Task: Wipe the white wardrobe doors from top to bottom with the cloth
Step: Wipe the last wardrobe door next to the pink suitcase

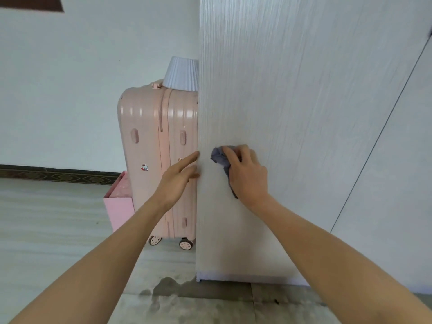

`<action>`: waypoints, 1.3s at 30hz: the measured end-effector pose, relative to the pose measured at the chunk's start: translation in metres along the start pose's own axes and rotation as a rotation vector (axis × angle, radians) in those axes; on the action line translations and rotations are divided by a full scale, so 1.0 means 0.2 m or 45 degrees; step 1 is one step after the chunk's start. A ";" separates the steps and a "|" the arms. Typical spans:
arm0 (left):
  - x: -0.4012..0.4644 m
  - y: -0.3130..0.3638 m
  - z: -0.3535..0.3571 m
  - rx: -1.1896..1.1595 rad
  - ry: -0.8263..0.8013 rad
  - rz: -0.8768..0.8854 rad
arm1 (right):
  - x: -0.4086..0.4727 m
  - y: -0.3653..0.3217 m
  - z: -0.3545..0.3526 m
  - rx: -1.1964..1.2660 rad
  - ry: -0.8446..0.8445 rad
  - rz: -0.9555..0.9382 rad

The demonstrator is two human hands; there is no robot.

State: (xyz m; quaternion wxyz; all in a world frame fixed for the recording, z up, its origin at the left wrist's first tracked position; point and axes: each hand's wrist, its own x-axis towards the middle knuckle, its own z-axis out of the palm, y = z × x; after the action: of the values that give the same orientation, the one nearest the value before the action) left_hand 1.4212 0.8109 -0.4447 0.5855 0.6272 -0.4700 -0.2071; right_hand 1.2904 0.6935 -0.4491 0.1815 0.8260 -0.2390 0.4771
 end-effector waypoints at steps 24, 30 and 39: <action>-0.01 -0.53 0.16 0.199 0.368 -0.235 | -0.72 0.06 0.41 0.088 -0.173 -0.443; 0.01 -0.25 0.30 0.706 0.614 0.306 | -0.34 0.32 0.05 0.016 0.015 -0.220; 0.20 0.05 0.61 1.370 0.584 1.053 | -0.19 0.57 -0.21 -0.068 0.223 -0.157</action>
State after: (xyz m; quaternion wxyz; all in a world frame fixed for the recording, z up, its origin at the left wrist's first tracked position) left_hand 1.3376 0.7131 -0.4523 0.3097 0.6271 -0.5713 0.4295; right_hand 1.1809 0.6300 -0.4537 0.2527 0.7892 -0.1838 0.5287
